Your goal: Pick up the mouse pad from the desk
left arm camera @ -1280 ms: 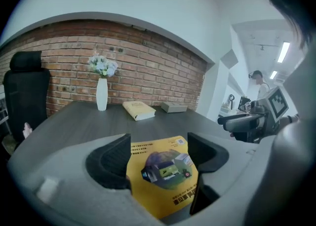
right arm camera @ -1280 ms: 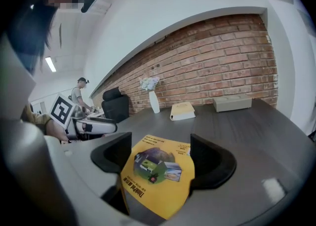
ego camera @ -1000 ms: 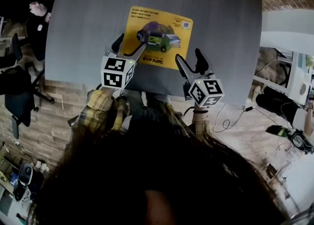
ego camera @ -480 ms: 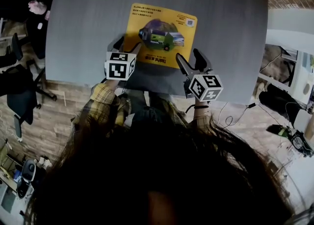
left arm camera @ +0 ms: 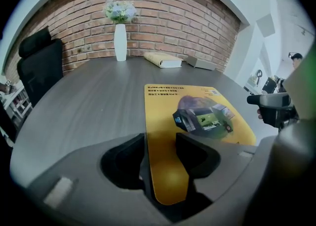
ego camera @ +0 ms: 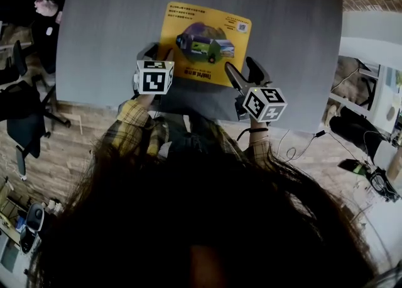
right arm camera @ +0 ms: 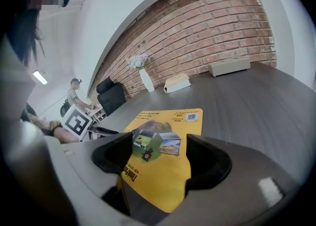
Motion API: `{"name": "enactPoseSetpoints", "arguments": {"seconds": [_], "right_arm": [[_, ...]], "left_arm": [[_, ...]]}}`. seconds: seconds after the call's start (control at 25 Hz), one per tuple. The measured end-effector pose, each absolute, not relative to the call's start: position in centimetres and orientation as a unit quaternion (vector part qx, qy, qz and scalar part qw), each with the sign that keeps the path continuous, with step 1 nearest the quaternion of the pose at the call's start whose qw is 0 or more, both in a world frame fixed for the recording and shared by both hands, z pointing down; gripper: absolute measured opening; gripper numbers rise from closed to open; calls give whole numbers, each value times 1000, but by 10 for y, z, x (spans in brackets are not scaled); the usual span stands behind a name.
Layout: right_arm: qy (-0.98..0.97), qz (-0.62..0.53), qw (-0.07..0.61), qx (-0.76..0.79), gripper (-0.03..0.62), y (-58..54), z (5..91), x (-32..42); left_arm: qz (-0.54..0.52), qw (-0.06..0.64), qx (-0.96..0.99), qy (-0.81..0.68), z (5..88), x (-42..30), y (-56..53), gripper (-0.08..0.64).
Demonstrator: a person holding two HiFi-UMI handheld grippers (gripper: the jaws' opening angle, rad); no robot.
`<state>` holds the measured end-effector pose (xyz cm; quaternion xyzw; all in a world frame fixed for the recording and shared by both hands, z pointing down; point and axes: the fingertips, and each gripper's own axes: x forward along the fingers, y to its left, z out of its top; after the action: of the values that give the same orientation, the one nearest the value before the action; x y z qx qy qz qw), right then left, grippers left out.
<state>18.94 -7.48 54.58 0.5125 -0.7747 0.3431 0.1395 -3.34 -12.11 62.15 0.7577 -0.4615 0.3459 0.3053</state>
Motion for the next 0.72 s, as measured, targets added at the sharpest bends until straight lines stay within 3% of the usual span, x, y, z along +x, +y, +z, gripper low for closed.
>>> {"name": "enactPoseSetpoints", "arguments": {"seconds": [0.72], "right_arm": [[-714, 504, 146, 463, 334, -62, 578, 205]], "left_arm": [[366, 312, 741, -469, 620, -33, -122, 184]]}}
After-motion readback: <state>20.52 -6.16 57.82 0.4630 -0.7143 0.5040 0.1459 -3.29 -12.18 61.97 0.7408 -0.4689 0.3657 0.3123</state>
